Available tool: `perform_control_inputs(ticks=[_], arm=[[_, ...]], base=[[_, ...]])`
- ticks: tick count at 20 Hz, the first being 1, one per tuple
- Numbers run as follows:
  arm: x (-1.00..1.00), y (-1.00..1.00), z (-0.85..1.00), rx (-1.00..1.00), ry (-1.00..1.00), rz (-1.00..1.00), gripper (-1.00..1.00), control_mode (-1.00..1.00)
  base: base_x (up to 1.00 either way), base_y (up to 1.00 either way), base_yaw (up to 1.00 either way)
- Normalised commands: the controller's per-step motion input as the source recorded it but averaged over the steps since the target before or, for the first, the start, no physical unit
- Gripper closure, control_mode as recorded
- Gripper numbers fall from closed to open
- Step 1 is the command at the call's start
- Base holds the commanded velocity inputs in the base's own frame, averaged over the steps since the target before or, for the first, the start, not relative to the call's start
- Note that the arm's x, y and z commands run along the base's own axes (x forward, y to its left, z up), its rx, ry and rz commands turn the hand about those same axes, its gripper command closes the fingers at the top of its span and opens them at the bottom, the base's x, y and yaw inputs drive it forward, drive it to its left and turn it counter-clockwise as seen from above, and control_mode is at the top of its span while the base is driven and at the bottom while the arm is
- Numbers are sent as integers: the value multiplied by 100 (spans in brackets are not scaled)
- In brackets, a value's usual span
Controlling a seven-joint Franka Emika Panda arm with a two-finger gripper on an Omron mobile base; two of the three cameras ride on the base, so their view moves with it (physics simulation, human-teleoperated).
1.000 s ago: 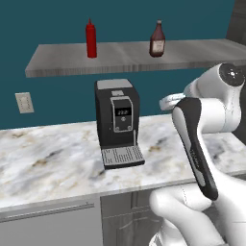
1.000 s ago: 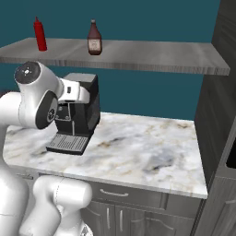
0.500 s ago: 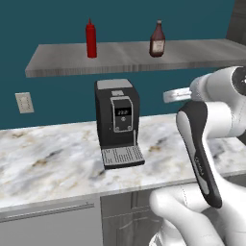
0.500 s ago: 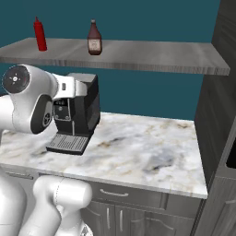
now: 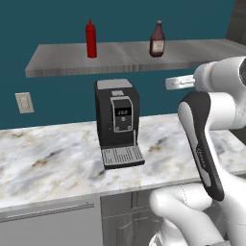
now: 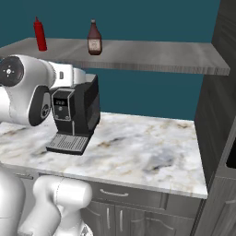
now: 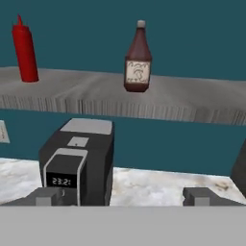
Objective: Take 2 condiments from the cabinet and move them on the counter near the stove.Make sure the condiments are lined up with each other, next to each other.
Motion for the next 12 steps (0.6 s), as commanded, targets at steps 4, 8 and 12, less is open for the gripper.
perform_control_inputs(ticks=[4, 8, 12], arm=[[0, 0, 47, 0, -6, 0, -100, -100], [0, 0, 46, 0, 0, 0, -100, -100], [0, 0, 51, 0, 0, 0, -100, -100]], base=[[0, 0, 0], [0, 0, 0], [0, 0, 0]])
